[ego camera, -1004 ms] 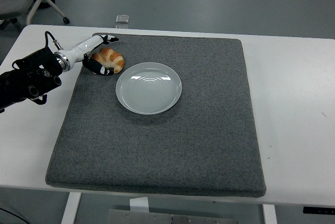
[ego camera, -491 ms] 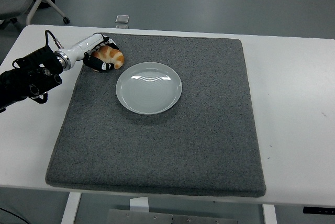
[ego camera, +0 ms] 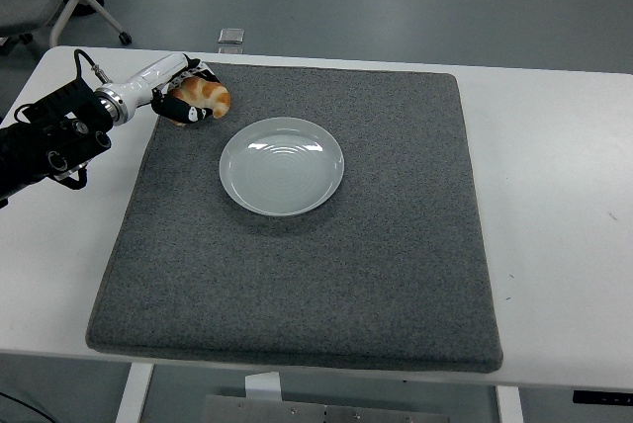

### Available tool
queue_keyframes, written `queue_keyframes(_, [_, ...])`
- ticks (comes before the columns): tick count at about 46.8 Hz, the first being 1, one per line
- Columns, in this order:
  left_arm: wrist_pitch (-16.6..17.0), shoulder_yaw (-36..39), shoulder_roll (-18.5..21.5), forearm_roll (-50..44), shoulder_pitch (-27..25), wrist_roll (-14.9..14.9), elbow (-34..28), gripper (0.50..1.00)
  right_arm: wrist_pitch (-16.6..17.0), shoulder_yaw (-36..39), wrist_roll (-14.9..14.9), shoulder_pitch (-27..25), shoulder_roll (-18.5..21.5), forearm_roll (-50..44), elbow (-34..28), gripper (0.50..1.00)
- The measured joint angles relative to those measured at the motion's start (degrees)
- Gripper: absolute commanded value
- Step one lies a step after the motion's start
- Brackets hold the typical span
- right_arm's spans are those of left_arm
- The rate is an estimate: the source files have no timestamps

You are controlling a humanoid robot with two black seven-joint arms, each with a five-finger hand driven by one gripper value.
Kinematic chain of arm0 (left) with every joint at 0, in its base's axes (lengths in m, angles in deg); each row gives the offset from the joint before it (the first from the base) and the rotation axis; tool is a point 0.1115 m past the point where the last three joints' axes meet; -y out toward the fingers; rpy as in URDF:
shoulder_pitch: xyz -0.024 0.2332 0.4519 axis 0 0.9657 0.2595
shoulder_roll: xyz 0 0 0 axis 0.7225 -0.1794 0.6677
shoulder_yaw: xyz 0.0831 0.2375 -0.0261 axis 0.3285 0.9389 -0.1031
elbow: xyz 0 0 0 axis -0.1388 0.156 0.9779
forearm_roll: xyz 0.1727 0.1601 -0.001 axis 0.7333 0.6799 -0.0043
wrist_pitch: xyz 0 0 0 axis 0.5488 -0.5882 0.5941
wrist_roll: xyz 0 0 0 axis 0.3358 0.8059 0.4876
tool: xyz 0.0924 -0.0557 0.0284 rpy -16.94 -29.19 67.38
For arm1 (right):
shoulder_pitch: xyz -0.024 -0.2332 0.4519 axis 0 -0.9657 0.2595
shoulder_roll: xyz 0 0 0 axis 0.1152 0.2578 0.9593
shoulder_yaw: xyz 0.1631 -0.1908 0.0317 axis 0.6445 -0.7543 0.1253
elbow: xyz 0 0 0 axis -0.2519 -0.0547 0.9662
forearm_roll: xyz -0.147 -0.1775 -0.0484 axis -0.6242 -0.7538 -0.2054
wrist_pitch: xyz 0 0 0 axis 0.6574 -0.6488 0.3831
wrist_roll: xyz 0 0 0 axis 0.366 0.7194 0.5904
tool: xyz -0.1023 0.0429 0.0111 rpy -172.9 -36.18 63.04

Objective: Place the bread on the plate

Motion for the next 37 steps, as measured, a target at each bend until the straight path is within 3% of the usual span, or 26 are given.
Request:
queue_keyframes(7, [-0.9, -3.3, 4.5, -0.5, -2.3, 0.1, 0.1, 0.5, 0.0, 0.0, 0.0, 0.0, 0.0, 0.0, 0.0, 0.93])
queue_keyframes(13, [-4.2, -3.7, 8.4, -0.7, -6.0, 0.2, 0.0, 0.5, 0.0, 0.0, 0.0, 0.0, 0.0, 0.0, 0.0, 0.93])
queue_keyframes(24, [-16.5, -3.5, 16.3, -0.8, -21.3, 0.6, 0.0, 0.5, 0.0, 0.0, 0.0, 0.0, 0.0, 0.0, 0.0, 0.93])
queue_keyframes(28, [-19.3, -3.1, 16.7, -0.8, -27.9, 0.7, -0.2, 0.5, 0.0, 0.1, 0.0, 0.0, 0.0, 0.0, 0.0, 0.93])
queue_keyframes(33, [-20.2, -2.8, 15.4, -0.5, -33.0, 0.9, -1.1, 0.5, 0.1, 0.1, 0.0, 0.0, 0.0, 0.1, 0.0, 0.93])
queue_keyframes(37, [-19.9, -2.8, 10.6, -0.4, -34.8, 1.1, -2.4, 0.5, 0.1, 0.0, 0.0, 0.0, 0.0, 0.1, 0.0, 0.93])
